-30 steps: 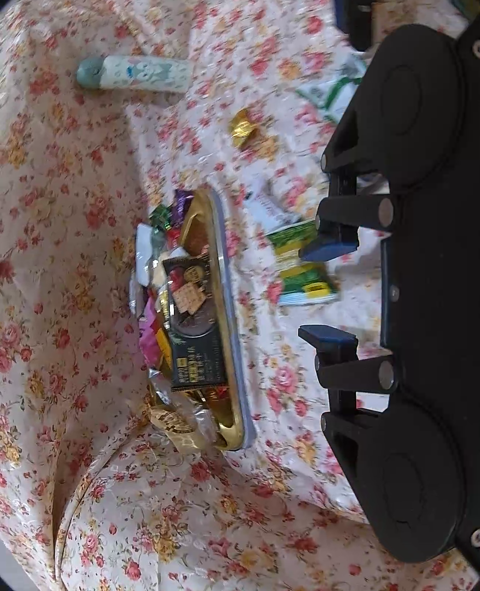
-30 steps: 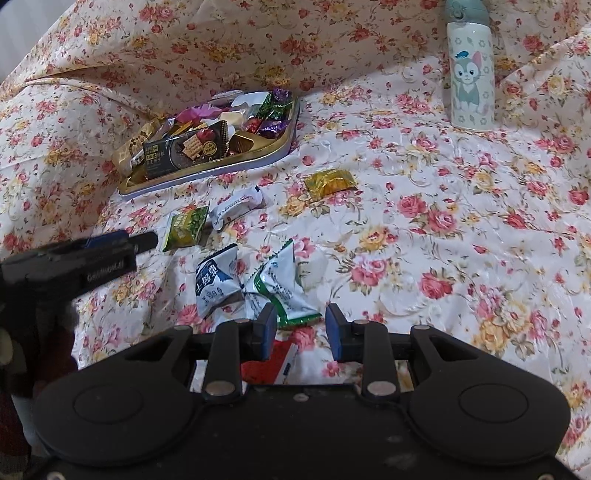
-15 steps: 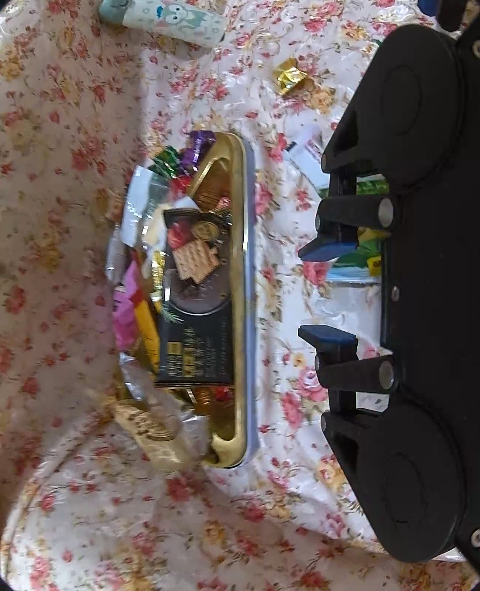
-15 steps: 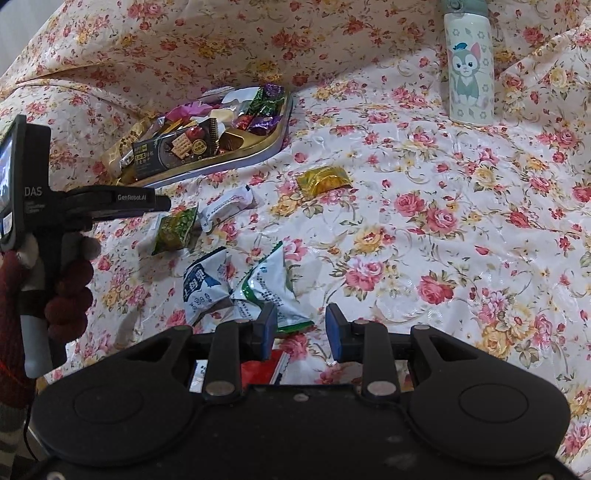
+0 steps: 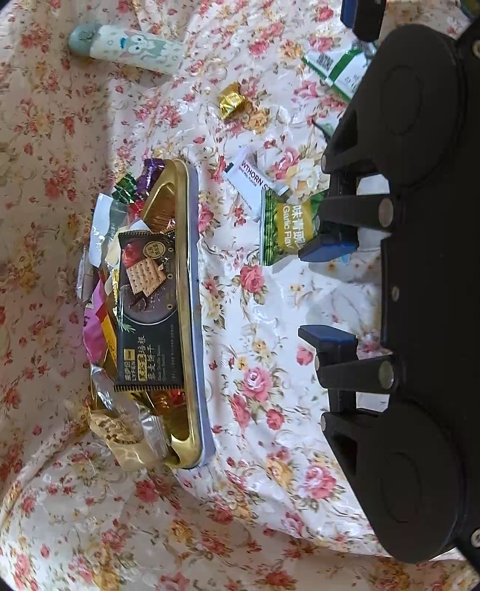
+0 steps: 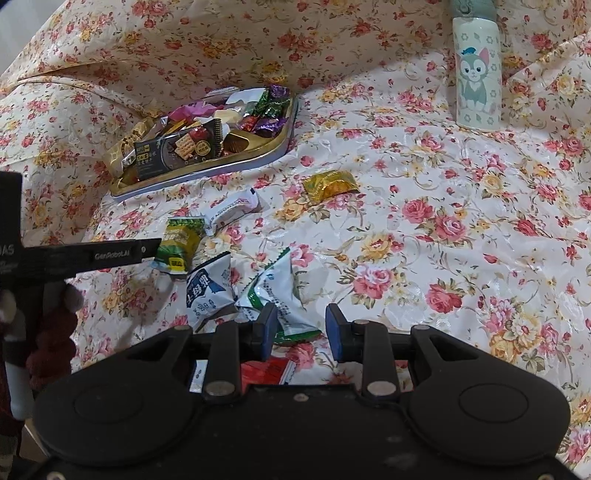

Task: Organize snacks
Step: 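Lower the left tool onto the green garlic packet while the right tool approaches the white-green wrapper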

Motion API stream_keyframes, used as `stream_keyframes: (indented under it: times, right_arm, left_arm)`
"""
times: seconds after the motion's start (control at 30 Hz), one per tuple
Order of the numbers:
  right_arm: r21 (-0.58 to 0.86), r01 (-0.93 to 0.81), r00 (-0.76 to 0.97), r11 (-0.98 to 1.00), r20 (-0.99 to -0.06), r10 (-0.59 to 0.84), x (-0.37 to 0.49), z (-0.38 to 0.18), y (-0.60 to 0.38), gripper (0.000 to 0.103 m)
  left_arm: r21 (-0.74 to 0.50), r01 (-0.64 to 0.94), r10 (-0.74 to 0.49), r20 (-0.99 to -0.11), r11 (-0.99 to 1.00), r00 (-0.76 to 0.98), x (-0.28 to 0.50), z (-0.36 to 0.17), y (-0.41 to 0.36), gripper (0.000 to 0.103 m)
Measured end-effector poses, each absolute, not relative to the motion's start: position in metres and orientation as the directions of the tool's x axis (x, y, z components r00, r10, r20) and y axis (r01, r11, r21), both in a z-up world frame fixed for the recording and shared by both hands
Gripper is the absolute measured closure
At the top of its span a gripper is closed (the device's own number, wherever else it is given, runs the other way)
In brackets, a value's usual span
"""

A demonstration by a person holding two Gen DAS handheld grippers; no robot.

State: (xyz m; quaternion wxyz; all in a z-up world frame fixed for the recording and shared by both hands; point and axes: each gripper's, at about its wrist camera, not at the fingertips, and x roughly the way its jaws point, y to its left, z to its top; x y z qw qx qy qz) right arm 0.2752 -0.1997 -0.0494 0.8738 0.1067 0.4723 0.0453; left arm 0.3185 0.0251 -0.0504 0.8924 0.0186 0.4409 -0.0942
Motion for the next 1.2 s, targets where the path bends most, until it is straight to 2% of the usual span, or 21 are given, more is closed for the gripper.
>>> stream_keyframes:
  times: [0.43, 0.83, 1.03, 1.2]
  right_arm:
    - [0.232, 0.018, 0.587, 0.973, -0.79, 0.178, 0.286, -0.041, -0.198, 0.072]
    - [0.242, 0.002, 0.577, 0.97, -0.793, 0.197, 0.281, -0.042, -0.196, 0.071]
    - [0.247, -0.013, 0.571, 0.969, -0.794, 0.21, 0.283, -0.046, -0.194, 0.069]
    - [0.244, -0.021, 0.565, 0.97, -0.797, 0.213, 0.286, -0.052, -0.191, 0.063]
  left_arm:
    - [-0.111, 0.223, -0.228, -0.755, 0.969, 0.615, 0.304, -0.03, 0.02, 0.055]
    - [-0.107, 0.255, -0.24, -0.78, 0.961, 0.578, 0.312, -0.044, -0.009, 0.055]
    - [-0.115, 0.227, -0.226, -0.796, 0.967, 0.562, 0.32, -0.05, -0.008, 0.055]
    - [-0.12, 0.22, -0.224, -0.806, 0.968, 0.548, 0.324, -0.055, -0.009, 0.057]
